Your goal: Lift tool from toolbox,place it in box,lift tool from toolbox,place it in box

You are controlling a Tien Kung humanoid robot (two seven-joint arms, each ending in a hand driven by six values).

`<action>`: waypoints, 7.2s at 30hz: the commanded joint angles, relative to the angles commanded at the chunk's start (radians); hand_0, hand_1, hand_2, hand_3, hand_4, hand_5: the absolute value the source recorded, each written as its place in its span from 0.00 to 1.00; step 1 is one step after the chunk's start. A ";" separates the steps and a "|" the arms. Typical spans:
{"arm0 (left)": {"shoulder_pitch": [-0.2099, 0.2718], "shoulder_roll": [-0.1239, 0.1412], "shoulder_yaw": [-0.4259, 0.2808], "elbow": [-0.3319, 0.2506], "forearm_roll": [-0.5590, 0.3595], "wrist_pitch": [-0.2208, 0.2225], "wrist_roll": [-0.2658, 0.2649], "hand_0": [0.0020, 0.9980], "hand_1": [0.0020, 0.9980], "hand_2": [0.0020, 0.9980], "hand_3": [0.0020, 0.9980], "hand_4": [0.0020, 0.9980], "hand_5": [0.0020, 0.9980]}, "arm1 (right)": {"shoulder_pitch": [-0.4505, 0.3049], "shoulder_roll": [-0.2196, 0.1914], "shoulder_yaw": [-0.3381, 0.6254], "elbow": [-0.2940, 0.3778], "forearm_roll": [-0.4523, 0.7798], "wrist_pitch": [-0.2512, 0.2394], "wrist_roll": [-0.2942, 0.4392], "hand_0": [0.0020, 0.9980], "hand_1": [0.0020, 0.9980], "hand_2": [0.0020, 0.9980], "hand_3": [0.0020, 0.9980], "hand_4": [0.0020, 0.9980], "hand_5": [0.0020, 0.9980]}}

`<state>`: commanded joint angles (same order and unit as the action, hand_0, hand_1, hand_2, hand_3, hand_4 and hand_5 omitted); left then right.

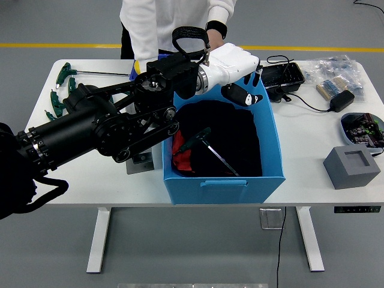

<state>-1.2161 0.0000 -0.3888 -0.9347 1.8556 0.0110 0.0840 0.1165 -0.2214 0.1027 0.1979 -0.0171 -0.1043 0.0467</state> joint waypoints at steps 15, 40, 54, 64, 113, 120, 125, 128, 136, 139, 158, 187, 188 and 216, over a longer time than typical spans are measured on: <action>0.113 0.100 -0.202 -0.149 0.110 -0.018 0.097 0.36 0.46 0.54 0.59 0.73 0.64 | -0.015 0.009 0.014 -0.005 0.005 0.000 0.001 0.68 0.64 0.72 0.58 0.78 0.72; 0.223 0.301 -0.199 -0.131 0.200 -0.173 0.141 0.63 0.71 0.76 0.62 0.76 0.65 | -0.044 0.026 0.006 -0.010 0.019 0.001 -0.002 0.68 0.64 0.72 0.57 0.78 0.72; 0.171 0.305 -0.080 -0.042 0.181 -0.260 0.142 0.61 0.71 0.74 0.61 0.76 0.65 | -0.039 0.022 0.025 -0.009 0.011 0.003 -0.002 0.68 0.64 0.72 0.57 0.78 0.72; 0.144 0.285 0.003 0.017 0.185 -0.250 0.124 0.62 0.71 0.73 0.62 0.79 0.68 | -0.034 0.019 0.028 -0.008 0.009 0.004 -0.003 0.67 0.64 0.72 0.57 0.78 0.72; 0.075 0.261 0.195 0.166 0.115 -0.273 0.099 0.62 0.67 0.62 0.56 0.80 0.70 | -0.019 0.011 0.039 -0.005 0.003 0.000 0.000 0.68 0.64 0.72 0.57 0.78 0.72; 0.078 0.259 0.200 0.155 0.092 -0.277 0.103 0.62 0.67 0.62 0.56 0.80 0.70 | -0.019 0.011 0.038 -0.005 0.002 0.001 0.000 0.68 0.64 0.72 0.57 0.78 0.72; 0.074 0.259 0.201 0.153 0.105 -0.284 0.107 0.62 0.66 0.61 0.55 0.80 0.70 | -0.020 0.011 0.038 -0.005 0.004 0.000 0.000 0.68 0.64 0.72 0.57 0.78 0.72; 0.072 0.256 0.203 0.154 0.120 -0.285 0.108 0.62 0.66 0.61 0.55 0.80 0.70 | -0.019 0.010 0.036 -0.005 0.004 0.000 0.000 0.68 0.64 0.72 0.57 0.78 0.72; 0.072 0.246 0.222 0.167 0.129 -0.282 0.104 0.61 0.61 0.52 0.52 0.80 0.71 | -0.020 0.011 0.031 -0.005 0.007 0.001 0.000 0.68 0.64 0.72 0.57 0.78 0.72; 0.073 0.244 0.230 0.173 0.128 -0.283 0.103 0.61 0.57 0.46 0.50 0.80 0.71 | -0.020 0.011 0.031 -0.005 0.008 0.000 0.000 0.68 0.64 0.72 0.57 0.78 0.72; 0.069 0.237 0.249 0.175 0.124 -0.278 0.087 0.61 0.44 0.34 0.37 0.79 0.71 | -0.021 0.010 0.028 -0.005 0.007 0.000 0.001 0.68 0.64 0.72 0.57 0.78 0.72; 0.076 0.234 0.266 0.225 0.131 -0.183 0.016 0.32 0.16 0.16 0.17 0.83 0.53 | -0.017 0.010 0.051 -0.008 -0.005 -0.004 -0.001 0.67 0.64 0.72 0.57 0.78 0.72; 0.077 0.236 0.265 0.225 0.133 -0.176 0.011 0.32 0.16 0.16 0.17 0.83 0.53 | -0.017 0.011 0.052 -0.008 -0.006 -0.004 -0.001 0.67 0.64 0.72 0.57 0.78 0.72; 0.082 0.259 0.193 0.223 0.103 -0.049 -0.078 0.20 0.04 0.07 0.08 0.79 0.47 | -0.024 0.014 0.047 -0.009 -0.001 -0.004 -0.001 0.67 0.64 0.72 0.57 0.78 0.72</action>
<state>-1.1344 0.2591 -0.1956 -0.7118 1.9584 -0.0379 0.0056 0.0926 -0.2074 0.1496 0.1885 -0.0186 -0.1087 0.0462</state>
